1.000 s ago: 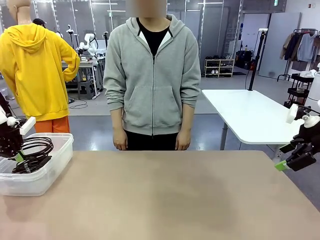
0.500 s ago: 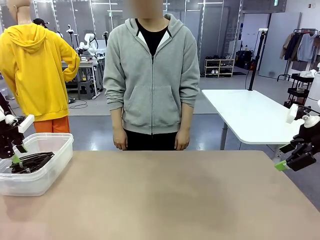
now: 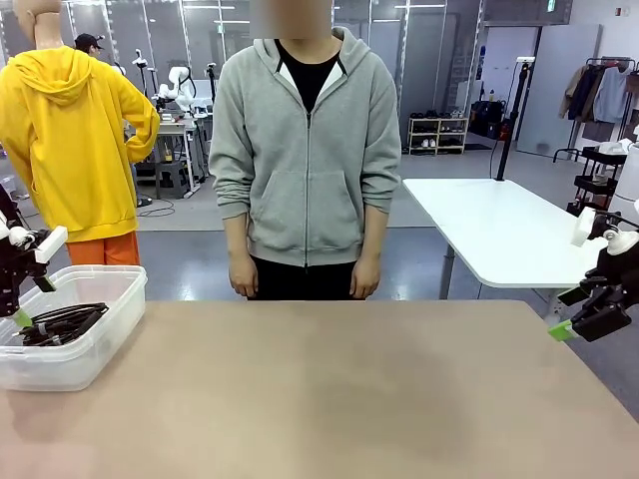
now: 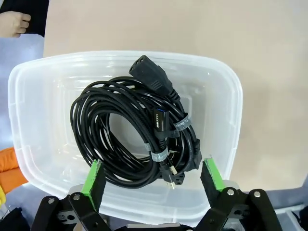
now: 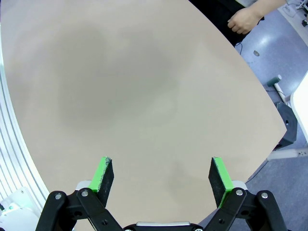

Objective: Organize and store the cables.
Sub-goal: Place the USB Extension Cable into the Organizing box.

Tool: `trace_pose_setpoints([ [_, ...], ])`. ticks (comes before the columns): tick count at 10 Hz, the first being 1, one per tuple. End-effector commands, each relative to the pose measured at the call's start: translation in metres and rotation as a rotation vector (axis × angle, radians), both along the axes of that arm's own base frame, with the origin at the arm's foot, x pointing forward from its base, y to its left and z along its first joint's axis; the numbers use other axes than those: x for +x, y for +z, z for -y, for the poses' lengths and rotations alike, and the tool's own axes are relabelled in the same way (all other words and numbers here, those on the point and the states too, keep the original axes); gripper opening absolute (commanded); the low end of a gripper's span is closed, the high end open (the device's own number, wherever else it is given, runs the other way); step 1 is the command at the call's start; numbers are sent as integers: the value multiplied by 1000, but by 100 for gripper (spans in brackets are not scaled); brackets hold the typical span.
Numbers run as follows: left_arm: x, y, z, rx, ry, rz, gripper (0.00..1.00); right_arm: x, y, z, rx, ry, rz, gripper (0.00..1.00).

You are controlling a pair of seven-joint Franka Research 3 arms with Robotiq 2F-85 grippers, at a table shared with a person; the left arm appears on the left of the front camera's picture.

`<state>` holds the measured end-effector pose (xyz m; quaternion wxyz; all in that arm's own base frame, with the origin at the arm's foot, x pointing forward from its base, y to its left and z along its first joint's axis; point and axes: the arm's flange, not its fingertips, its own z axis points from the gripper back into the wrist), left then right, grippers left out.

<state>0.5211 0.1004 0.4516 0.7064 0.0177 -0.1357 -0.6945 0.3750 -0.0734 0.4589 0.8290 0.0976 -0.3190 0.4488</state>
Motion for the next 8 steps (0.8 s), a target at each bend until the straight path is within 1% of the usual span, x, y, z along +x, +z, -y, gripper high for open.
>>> trace_pose_setpoints([
  [1,-15,15,2,-18,13,29,100,2,1,-2,15,-18,-6,100],
  [2,0,0,0,0,0,0,100,2,1,-2,15,-18,-6,100],
  [8,0,0,0,0,0,0,100,2,1,-2,15,-18,-6,100],
])
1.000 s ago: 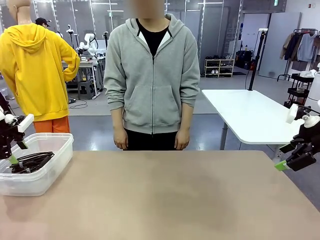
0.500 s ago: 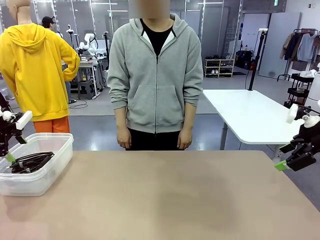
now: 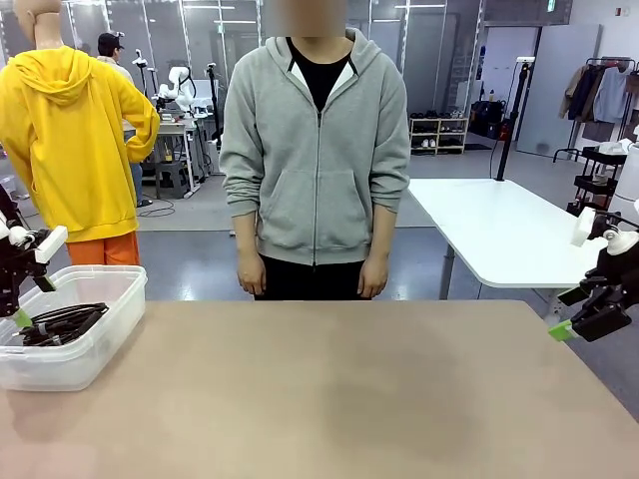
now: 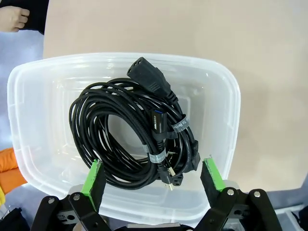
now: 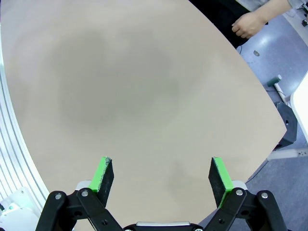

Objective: Organize and store the cables.
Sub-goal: Place the USB Extension Cable into the Organizing box.

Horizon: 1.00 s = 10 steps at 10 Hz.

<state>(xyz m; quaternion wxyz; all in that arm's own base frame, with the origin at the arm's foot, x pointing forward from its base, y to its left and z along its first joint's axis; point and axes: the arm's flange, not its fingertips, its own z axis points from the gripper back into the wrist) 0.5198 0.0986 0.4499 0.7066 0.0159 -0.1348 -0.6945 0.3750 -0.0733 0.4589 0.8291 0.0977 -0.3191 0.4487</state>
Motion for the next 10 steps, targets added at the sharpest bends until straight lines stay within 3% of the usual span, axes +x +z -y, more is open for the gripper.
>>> trace_pose_setpoints([
  [1,1,2,-2,1,0,4,100,2,1,-2,15,-18,-6,100],
  [10,1,2,-2,1,0,4,100,2,1,-2,15,-18,-6,100],
])
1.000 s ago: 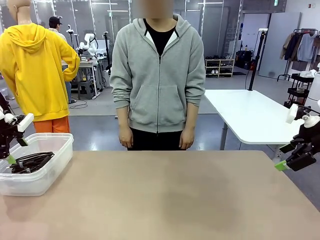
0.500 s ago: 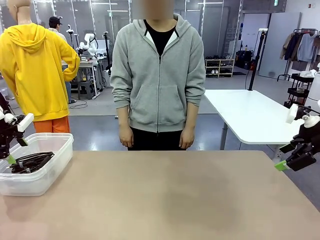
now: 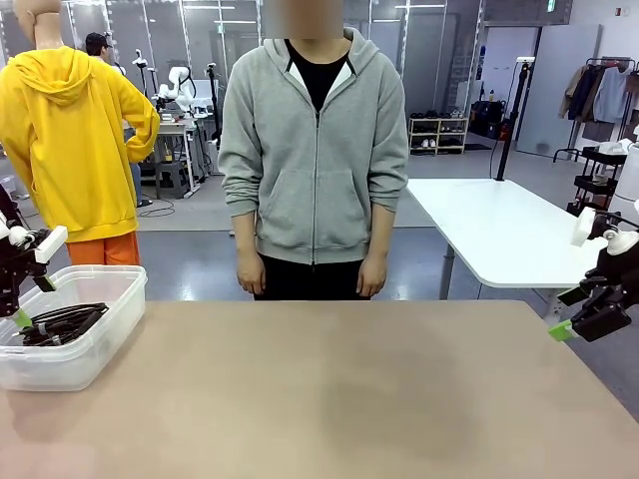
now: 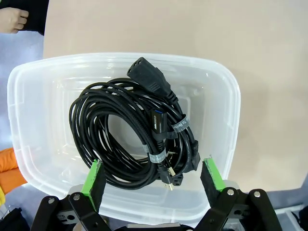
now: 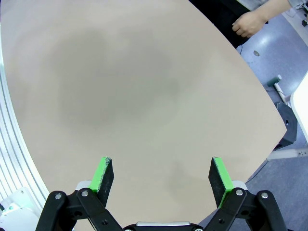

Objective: Organize and store the cables.
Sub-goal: Place the USB Extension Cable into the Organizing box.

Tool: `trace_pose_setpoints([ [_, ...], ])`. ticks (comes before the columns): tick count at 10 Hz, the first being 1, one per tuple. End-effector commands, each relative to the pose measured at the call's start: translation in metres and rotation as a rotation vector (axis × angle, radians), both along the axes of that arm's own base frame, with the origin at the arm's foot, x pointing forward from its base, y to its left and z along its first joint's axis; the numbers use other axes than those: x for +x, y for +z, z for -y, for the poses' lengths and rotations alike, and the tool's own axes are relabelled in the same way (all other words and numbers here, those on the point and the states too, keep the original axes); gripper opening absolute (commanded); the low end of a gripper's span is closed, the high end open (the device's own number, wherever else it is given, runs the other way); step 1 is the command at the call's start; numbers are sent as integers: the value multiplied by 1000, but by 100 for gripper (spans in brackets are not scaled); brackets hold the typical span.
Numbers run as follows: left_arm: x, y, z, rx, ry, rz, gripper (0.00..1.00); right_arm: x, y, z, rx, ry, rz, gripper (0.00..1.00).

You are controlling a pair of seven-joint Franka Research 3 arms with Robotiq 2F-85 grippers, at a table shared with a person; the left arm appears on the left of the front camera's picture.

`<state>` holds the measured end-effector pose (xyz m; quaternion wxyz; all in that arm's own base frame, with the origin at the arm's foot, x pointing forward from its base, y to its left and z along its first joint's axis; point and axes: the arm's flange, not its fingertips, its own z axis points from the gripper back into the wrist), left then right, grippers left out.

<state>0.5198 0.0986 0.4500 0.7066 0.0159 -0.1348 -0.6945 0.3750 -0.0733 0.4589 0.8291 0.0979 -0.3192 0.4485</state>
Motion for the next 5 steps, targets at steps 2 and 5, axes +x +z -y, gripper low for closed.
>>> trace_pose_setpoints([
  [2,1,2,-2,1,0,4,100,2,1,-2,14,-18,-6,100],
  [5,1,2,-2,1,0,4,100,2,1,-2,14,-18,-6,100],
])
